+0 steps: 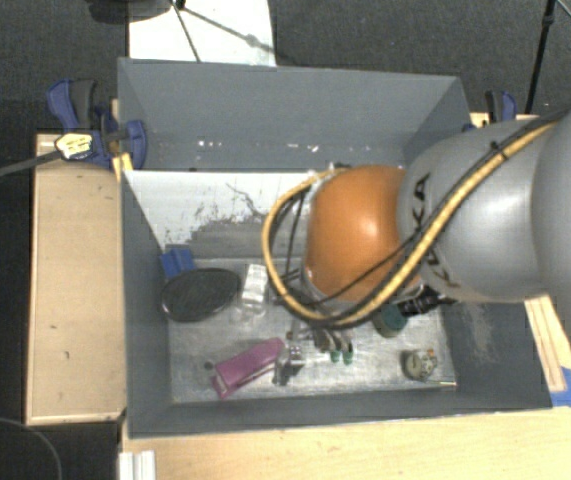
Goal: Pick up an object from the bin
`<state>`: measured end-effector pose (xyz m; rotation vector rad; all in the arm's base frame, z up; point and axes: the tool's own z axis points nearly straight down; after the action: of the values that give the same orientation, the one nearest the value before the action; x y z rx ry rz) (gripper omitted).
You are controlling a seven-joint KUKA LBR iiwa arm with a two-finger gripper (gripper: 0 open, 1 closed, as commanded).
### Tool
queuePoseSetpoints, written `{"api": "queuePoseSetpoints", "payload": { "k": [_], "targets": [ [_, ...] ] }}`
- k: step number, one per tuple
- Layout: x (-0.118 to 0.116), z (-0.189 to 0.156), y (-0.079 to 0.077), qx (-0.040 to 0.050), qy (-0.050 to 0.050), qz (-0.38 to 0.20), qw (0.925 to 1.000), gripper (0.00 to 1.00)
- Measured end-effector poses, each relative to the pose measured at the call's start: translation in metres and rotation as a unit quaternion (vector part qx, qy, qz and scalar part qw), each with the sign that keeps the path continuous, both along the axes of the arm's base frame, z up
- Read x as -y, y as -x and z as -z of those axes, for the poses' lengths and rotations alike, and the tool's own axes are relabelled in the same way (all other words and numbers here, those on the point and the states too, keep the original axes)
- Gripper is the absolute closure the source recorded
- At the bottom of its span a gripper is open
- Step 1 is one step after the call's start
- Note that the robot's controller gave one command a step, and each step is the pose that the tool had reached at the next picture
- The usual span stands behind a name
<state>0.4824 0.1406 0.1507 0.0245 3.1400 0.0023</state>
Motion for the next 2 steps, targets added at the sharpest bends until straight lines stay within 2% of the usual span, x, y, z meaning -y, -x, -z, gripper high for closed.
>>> {"api": "queuePoseSetpoints", "payload": {
  "k": [1, 2],
  "targets": [
    [-0.0031, 0.0796, -0.0052, 0.003, 0.0, -0.127, 0.9919, 0.0],
    [-0.0033, 0.0793, -0.0031, -0.001, 0.0, -0.125, 0.9922, 1.0]
  ]
}}
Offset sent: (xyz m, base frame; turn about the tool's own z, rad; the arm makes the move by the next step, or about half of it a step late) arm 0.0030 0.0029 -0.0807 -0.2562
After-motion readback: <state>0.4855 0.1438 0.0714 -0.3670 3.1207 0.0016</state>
